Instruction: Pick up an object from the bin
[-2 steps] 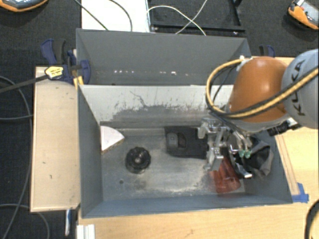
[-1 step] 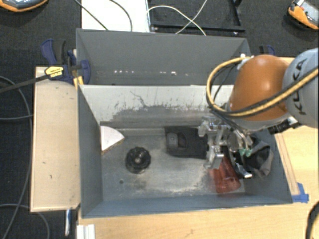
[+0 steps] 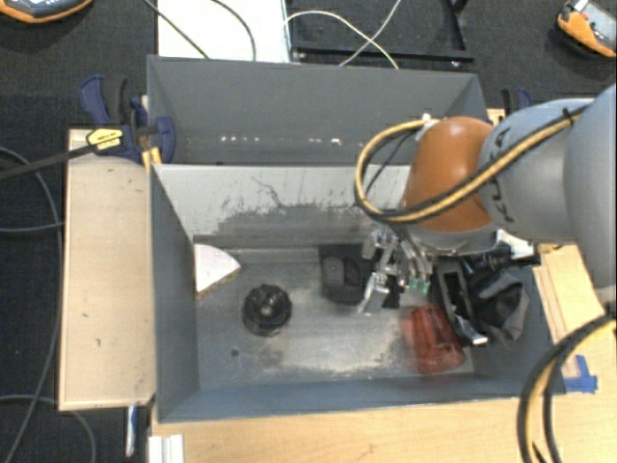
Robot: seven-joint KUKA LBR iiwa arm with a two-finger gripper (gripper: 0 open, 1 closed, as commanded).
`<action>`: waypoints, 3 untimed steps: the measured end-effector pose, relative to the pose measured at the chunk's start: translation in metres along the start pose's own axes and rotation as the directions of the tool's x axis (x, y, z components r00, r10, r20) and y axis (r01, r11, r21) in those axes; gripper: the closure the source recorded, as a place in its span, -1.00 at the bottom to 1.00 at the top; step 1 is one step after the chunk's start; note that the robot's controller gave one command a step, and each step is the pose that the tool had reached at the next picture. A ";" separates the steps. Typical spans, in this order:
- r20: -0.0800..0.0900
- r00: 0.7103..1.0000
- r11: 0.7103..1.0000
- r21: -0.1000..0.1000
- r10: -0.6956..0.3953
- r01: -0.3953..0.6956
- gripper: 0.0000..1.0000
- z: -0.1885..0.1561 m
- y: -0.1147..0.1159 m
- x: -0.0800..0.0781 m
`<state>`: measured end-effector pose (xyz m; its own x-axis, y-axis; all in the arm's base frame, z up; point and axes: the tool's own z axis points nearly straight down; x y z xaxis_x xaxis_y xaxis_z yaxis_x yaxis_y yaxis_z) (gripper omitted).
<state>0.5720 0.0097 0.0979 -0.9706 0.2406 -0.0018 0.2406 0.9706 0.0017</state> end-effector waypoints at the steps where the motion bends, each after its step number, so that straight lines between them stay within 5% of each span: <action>1: 0.002 0.994 0.994 0.001 -0.112 0.112 -1.00 0.027 -0.011 -0.016; 2: 0.002 0.982 0.982 -0.001 0.189 -0.189 -1.00 0.028 -0.010 -0.018; 3: 0.003 0.994 0.994 0.000 -0.112 0.112 -1.00 0.026 -0.011 -0.017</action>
Offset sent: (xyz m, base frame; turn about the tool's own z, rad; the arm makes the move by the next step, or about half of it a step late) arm 0.0147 -0.0137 -0.0279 0.1913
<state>0.5859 -0.0053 0.0719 -0.9914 0.1308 -0.0049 0.1308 0.9914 0.0014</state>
